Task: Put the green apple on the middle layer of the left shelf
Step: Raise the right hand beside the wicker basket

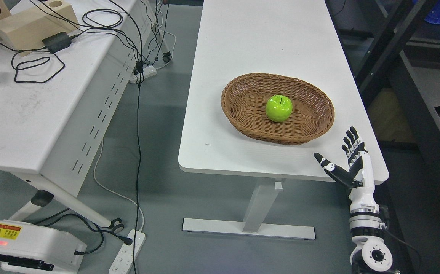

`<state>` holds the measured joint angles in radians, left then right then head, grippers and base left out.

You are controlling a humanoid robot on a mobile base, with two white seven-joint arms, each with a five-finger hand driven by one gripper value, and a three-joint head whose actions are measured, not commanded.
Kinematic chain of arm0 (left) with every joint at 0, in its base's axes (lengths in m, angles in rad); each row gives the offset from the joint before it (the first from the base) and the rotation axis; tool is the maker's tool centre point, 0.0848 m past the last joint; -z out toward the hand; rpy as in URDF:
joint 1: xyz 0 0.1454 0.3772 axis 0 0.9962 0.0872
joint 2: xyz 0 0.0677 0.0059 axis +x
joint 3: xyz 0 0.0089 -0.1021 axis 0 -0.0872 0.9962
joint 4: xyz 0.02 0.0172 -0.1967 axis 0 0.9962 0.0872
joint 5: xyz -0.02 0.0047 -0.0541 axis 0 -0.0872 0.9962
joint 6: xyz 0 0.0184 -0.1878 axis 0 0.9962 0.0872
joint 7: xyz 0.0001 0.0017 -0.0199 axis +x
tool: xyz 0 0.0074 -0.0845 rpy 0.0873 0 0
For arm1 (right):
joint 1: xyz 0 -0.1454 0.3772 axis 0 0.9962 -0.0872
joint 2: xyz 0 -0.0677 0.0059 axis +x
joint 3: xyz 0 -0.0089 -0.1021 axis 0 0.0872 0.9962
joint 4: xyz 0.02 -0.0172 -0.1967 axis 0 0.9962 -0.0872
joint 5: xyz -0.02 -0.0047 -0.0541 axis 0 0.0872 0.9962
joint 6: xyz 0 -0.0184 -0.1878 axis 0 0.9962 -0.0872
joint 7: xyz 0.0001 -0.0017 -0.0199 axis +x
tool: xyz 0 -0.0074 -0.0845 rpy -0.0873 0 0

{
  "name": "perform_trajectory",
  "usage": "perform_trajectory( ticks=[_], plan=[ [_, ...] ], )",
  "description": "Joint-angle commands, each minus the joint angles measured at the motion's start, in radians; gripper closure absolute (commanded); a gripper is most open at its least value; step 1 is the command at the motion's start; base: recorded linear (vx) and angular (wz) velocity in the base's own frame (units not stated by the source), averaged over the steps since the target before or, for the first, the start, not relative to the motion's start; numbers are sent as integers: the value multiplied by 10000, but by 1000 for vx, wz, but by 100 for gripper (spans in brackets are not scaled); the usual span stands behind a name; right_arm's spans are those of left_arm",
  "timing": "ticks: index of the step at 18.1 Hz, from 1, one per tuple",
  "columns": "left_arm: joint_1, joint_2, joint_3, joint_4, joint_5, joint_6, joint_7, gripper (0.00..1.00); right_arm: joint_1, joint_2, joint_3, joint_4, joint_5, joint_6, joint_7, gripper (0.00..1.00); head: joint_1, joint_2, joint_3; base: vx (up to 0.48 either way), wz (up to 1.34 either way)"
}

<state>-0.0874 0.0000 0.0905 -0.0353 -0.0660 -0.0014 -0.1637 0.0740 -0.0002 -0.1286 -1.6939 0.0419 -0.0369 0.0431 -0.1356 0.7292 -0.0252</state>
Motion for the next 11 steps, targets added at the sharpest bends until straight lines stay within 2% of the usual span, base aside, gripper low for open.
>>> perform_trajectory(
  ticks=[1, 11],
  plan=[
    [0, 175, 0, 0, 0, -2, 11, 0, 27, -172, 28, -12, -36, 1, -2, 0, 0, 0, 0, 99, 44],
    [0, 175, 0, 0, 0, -2, -4, 0, 58, -172, -110, -88, -36, 1, -78, 0, 0, 0, 0, 59, 12]
  ],
)
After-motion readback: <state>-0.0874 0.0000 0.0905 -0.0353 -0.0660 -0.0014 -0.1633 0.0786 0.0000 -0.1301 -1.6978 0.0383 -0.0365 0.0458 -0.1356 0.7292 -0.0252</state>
